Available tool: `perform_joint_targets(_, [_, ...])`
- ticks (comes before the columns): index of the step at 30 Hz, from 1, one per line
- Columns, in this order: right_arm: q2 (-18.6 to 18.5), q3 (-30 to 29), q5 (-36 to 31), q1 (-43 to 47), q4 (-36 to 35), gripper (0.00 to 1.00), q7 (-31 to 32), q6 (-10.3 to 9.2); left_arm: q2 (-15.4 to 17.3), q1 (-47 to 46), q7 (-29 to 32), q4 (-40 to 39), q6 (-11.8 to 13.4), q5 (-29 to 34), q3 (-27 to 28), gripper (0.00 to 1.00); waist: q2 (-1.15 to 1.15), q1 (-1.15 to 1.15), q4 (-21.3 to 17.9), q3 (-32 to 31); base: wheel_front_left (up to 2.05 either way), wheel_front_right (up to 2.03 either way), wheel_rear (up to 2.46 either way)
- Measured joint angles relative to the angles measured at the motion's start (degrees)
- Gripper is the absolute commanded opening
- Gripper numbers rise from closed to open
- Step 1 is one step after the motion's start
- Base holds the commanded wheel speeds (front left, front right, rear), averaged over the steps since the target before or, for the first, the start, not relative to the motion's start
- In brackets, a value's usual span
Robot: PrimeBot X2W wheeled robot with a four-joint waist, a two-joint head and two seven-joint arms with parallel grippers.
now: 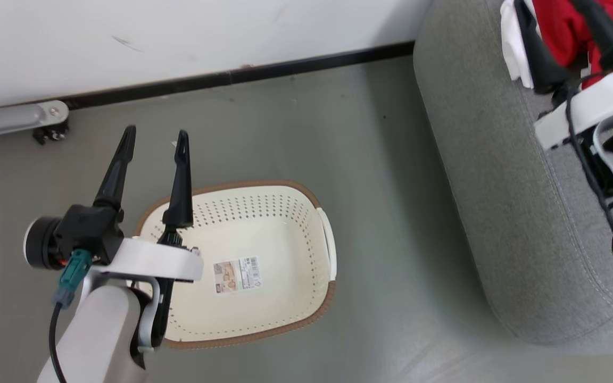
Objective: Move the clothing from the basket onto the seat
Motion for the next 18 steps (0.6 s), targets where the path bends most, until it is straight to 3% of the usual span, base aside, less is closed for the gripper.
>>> perform_joint_targets(14, [0.78, -5.01, -3.89, 13.87, -7.61, 1.00, -0.01, 0.00, 0.10, 9.94, -1.05, 1.72, -0.11, -1.81, 4.03, 1.00, 0.00, 0.00, 5.18, -8.20, 0.00, 0.00, 0.00])
perform_joint_targets(18, [1.16, -6.81, -5.27, 18.21, -9.37, 1.00, -0.01, 0.00, 0.20, 12.09, -1.07, 2.15, -1.20, -1.90, 4.37, 1.00, 0.00, 0.00, 6.38, -10.28, 0.00, 0.00, 0.00])
